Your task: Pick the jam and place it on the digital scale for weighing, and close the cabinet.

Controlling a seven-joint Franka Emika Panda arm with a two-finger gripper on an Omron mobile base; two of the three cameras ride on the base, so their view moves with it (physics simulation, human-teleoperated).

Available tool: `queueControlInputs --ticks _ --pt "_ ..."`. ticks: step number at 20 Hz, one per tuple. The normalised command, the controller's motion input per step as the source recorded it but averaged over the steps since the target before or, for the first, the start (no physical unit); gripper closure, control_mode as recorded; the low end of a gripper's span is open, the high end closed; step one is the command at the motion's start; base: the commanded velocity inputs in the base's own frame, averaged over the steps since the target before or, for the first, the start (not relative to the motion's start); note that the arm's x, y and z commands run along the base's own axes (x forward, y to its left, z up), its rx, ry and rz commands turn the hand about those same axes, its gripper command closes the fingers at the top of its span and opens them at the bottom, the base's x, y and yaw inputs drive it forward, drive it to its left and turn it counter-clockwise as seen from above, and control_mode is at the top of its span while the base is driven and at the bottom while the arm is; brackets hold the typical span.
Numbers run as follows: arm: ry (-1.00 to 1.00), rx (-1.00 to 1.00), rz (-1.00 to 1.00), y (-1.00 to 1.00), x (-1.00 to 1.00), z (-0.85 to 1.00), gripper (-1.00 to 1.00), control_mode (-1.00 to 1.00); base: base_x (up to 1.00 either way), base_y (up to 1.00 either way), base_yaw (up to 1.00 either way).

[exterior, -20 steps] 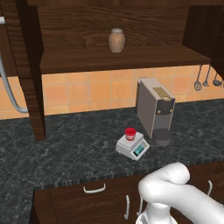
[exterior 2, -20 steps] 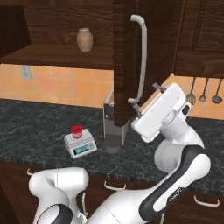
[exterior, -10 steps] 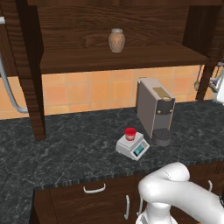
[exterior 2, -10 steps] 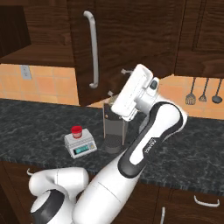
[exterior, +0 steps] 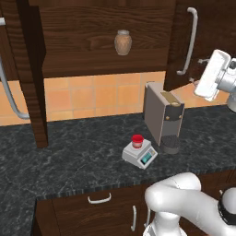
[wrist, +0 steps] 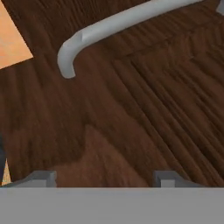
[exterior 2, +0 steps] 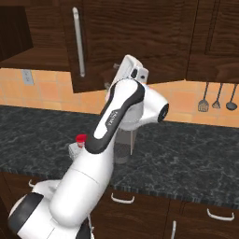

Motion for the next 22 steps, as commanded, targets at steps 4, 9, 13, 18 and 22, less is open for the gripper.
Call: queueControlInputs --ticks 4,9,13,18,22 --pt "0.0 -0.13 -0.44 0.65 1.0 0.0 -1.0 -1.0 0.0 0.0 0.0" --pt "-0.01 0.0 -0.15 0.06 1.0 -0.02 -1.0 -1.0 0.0 0.0 0.0" --pt "0.0 0.0 -0.04 0.0 1.0 0.0 -1.0 -1.0 0.0 0.0 0.0" --pt "0.0 0.0 -0.04 0.0 1.0 -0.16 -1.0 -1.0 0.0 0.0 0.0" --pt "-0.06 0.01 -0.09 -0.16 -0.16 -0.15 -1.0 -1.0 0.0 0.0 0.0"
